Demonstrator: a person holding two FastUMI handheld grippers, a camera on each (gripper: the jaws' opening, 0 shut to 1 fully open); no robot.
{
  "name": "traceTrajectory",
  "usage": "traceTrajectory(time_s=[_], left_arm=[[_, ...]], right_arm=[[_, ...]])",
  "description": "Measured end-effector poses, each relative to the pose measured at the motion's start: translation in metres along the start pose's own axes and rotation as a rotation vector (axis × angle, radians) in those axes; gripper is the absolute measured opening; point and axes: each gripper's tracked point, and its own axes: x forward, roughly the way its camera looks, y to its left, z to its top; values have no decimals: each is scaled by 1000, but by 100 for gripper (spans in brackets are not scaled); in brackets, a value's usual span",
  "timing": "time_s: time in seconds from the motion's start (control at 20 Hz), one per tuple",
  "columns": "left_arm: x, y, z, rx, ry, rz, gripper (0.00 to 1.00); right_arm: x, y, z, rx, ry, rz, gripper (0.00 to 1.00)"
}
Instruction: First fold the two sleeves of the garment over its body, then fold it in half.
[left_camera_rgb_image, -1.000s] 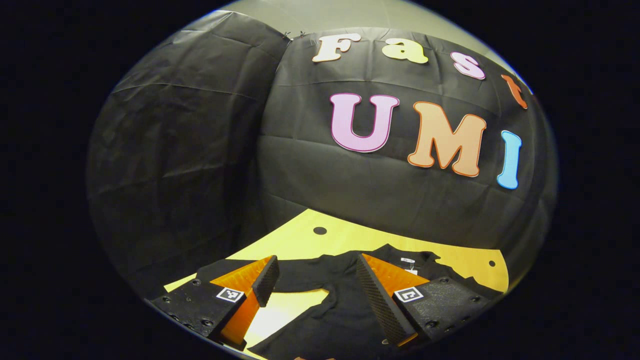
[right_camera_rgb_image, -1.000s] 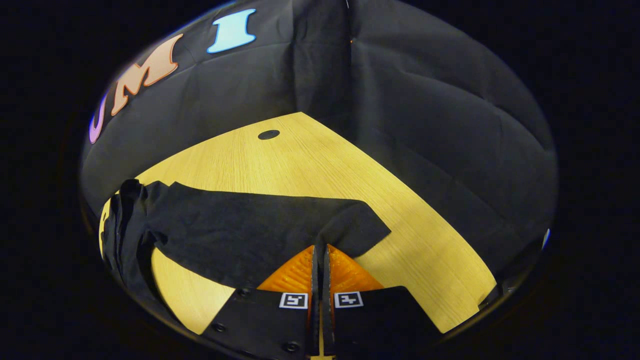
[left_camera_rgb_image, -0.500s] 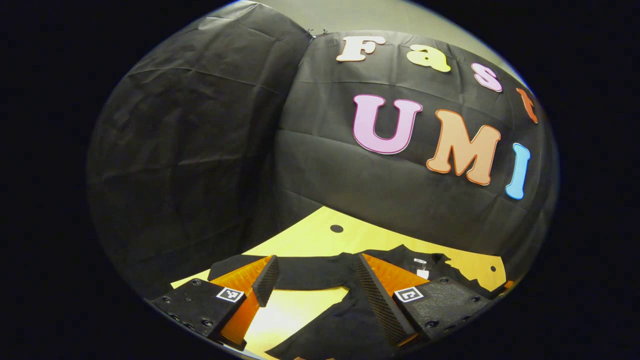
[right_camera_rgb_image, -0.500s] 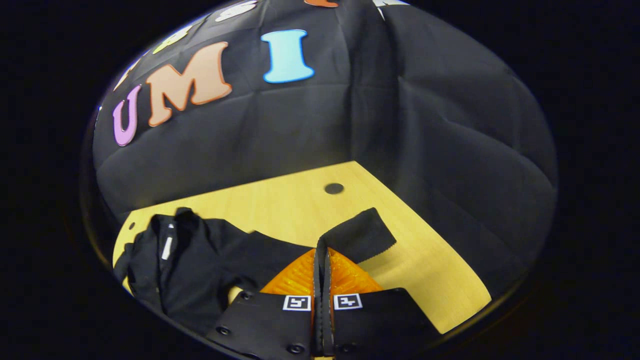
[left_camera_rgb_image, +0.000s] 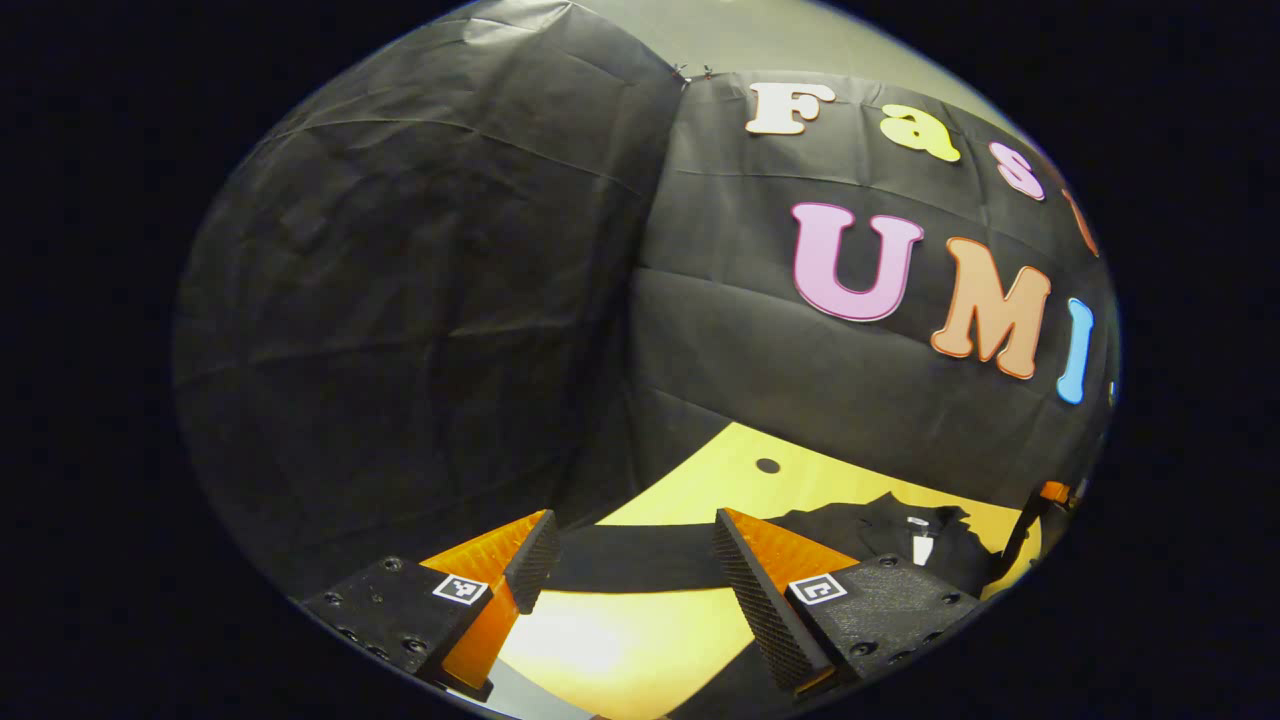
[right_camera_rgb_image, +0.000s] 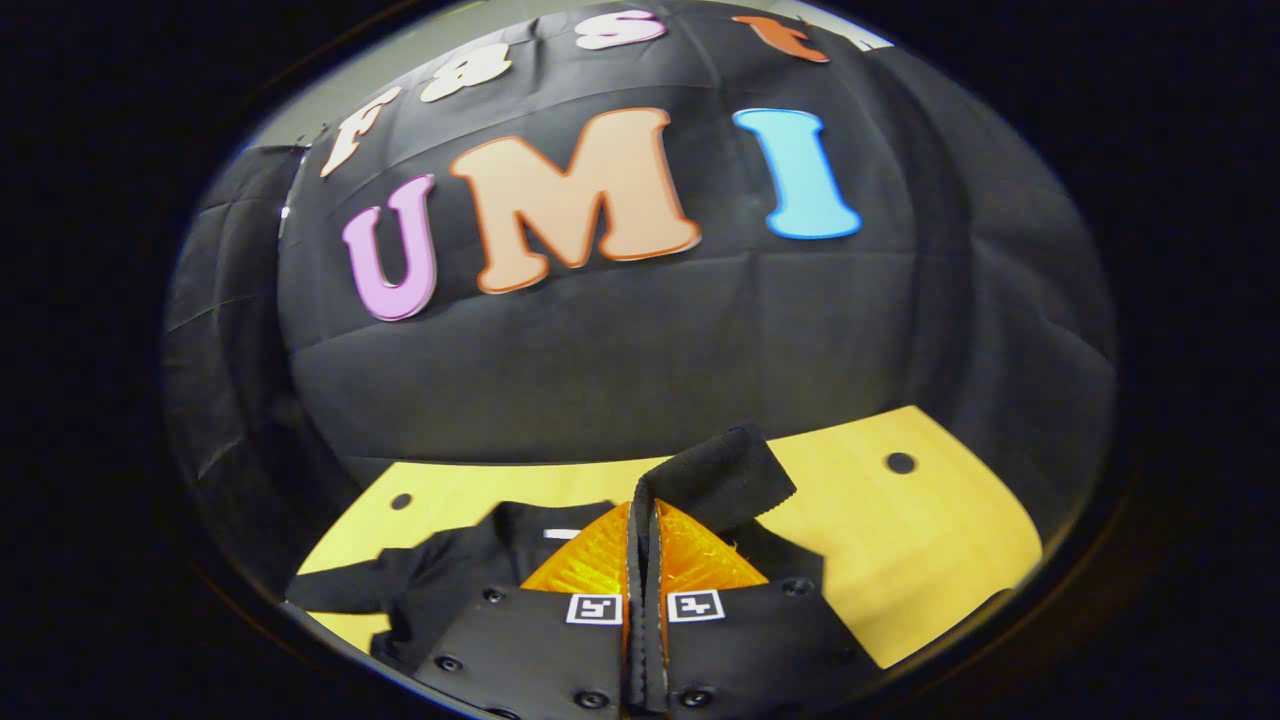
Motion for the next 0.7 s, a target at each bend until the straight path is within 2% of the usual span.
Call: traceTrajectory(time_s=[0.15, 0.3, 0.4, 0.55, 0.65, 0.7], left_arm=[[-5, 40, 3, 17, -1, 56, 92], [-13, 74, 9, 16, -21, 109, 92], [-19, 91, 7, 10, -19, 142, 92], [-30, 110, 4, 11, -15, 185, 92], [-35, 117, 2, 13, -13, 203, 92], [-39, 120, 1, 14, -12, 208, 92]], right_arm=[[25, 84, -16, -38, 23, 112, 2], [47, 149, -49, -99, 88, 188, 2], [60, 183, -75, -123, 135, 224, 6], [71, 214, -106, -120, 196, 277, 1], [67, 230, -121, -88, 231, 317, 12], [67, 236, -123, -62, 243, 353, 25]])
